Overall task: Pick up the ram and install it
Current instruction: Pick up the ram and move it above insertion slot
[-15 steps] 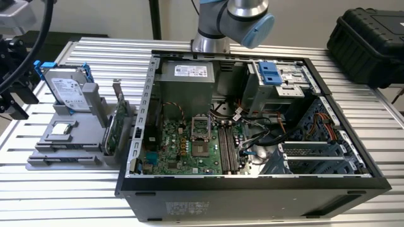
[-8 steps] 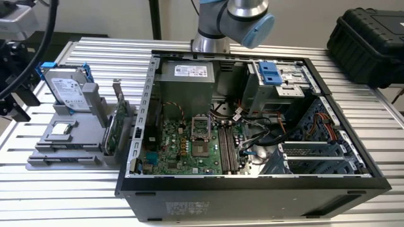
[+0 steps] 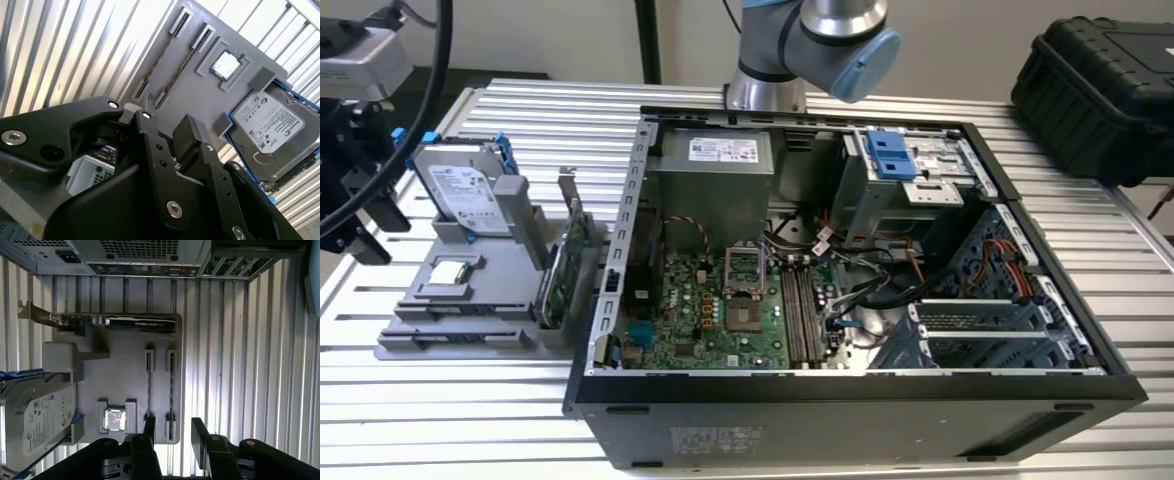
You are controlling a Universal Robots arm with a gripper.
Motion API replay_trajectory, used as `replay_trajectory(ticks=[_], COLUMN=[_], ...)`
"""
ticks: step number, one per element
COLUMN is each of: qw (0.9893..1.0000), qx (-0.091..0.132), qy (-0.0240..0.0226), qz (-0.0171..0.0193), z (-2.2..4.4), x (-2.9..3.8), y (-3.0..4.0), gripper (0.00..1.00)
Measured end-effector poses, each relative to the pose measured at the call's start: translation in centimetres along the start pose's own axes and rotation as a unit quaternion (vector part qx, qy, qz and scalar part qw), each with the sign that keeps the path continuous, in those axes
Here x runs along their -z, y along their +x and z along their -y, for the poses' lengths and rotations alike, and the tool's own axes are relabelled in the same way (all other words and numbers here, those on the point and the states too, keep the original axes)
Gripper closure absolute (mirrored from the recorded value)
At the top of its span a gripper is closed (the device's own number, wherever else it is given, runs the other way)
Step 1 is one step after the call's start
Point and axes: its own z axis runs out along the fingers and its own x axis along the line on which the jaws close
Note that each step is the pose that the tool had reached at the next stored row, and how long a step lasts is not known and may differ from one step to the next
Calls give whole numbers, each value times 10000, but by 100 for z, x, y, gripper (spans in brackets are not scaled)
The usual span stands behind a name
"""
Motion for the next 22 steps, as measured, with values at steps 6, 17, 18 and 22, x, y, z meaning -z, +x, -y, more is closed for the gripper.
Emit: replay_trajectory(ticks=[6, 17, 18, 22], qw=[10000, 9999, 9999, 9998], qx=[75, 159, 163, 179], qy=[0, 1, 1, 4], qz=[-1, -3, -3, -4], z=[1, 3, 3, 3], x=[-54, -129, -137, -165], y=[0, 1, 1, 1], gripper=[0, 0, 0, 0])
